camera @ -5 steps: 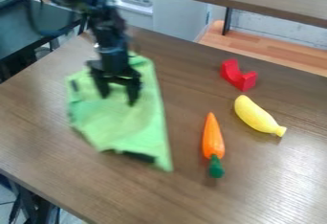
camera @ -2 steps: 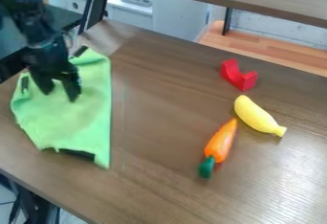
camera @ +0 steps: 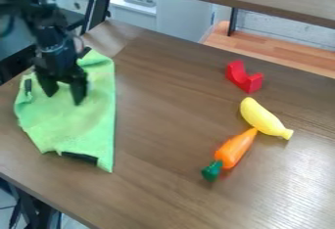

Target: Move the cloth from top right to bottom left

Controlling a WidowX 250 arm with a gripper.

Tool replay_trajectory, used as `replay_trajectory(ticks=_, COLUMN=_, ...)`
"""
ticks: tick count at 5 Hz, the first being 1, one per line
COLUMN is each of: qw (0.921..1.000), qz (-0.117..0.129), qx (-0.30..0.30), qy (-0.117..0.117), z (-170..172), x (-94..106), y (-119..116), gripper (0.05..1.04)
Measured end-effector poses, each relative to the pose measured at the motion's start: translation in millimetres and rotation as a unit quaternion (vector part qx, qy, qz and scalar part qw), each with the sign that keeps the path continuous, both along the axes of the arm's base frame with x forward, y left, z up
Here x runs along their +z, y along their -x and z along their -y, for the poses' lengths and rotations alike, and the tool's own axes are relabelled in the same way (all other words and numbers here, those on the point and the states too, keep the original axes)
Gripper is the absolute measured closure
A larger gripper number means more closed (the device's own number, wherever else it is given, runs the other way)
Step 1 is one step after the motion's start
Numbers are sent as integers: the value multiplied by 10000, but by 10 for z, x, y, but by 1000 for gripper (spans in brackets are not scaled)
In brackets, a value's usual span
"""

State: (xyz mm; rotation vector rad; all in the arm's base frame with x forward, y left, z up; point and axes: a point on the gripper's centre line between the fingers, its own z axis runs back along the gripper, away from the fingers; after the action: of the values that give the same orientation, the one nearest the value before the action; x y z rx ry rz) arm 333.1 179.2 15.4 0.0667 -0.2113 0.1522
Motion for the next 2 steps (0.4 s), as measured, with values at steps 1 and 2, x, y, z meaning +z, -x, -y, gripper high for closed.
replay_trajectory(ticks=1, qw=9999, qz=-79, qx=90, qy=-2, z=241, x=-9, y=-169, gripper=84)
replay_trajectory(ticks=2, qw=9998, qz=-58, qx=176, qy=-10, z=435, x=-16, y=-376, gripper=84)
